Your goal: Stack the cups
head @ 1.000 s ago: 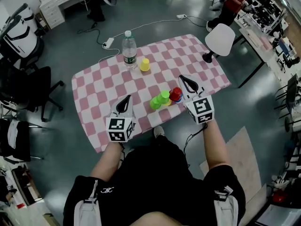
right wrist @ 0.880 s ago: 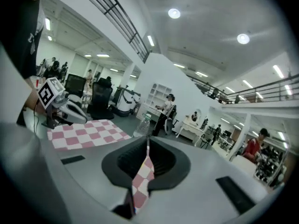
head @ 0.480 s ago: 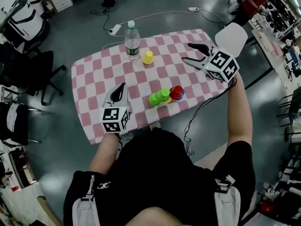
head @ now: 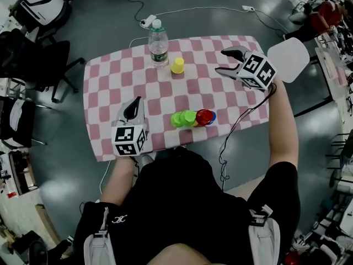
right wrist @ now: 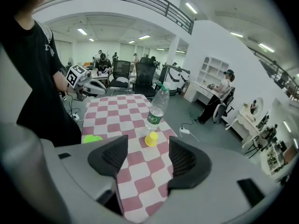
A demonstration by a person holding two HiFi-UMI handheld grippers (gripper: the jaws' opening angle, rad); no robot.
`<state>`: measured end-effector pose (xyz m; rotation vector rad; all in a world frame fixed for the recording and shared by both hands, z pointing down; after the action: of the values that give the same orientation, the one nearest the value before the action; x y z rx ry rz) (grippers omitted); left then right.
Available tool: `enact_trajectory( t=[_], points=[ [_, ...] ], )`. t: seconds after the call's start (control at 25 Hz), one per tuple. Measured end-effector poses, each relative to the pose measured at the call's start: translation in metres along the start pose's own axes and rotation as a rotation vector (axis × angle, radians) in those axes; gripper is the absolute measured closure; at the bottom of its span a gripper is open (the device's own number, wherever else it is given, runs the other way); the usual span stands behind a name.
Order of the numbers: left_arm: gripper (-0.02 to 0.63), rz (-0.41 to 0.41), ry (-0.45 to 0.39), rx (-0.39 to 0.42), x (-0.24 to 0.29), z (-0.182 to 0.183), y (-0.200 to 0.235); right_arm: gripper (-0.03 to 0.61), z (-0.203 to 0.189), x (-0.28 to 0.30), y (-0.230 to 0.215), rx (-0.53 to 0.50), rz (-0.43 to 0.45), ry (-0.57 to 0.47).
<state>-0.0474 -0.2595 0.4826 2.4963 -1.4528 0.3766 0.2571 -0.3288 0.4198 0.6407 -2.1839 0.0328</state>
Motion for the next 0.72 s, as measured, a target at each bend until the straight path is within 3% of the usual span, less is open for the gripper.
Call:
enact_trajectory(
  t=[0.36, 0.72],
  points=[
    [0.598, 0.151, 0.073, -0.04, 0.025, -0.022, 0.01, 0.313, -0.026, 0.067, -0.046, -0.062, 0.13, -0.018],
    [0.598, 0.28, 0.155, -0.075, 0.017, -0.05, 0.029, 0.313, -0.033, 0.155, -0.052, -0.132, 0.235, 0.007]
  ],
)
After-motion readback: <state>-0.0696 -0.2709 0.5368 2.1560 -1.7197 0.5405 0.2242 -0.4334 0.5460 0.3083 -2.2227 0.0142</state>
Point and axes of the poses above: the fingertips, and each gripper's own axes: x forward along the fingers, y to its left, z out of its top, the point moved 3 cm from there along -x, backward along the fingers, and after that the axes turned 2 degrees about z, right-handed, at the moved point
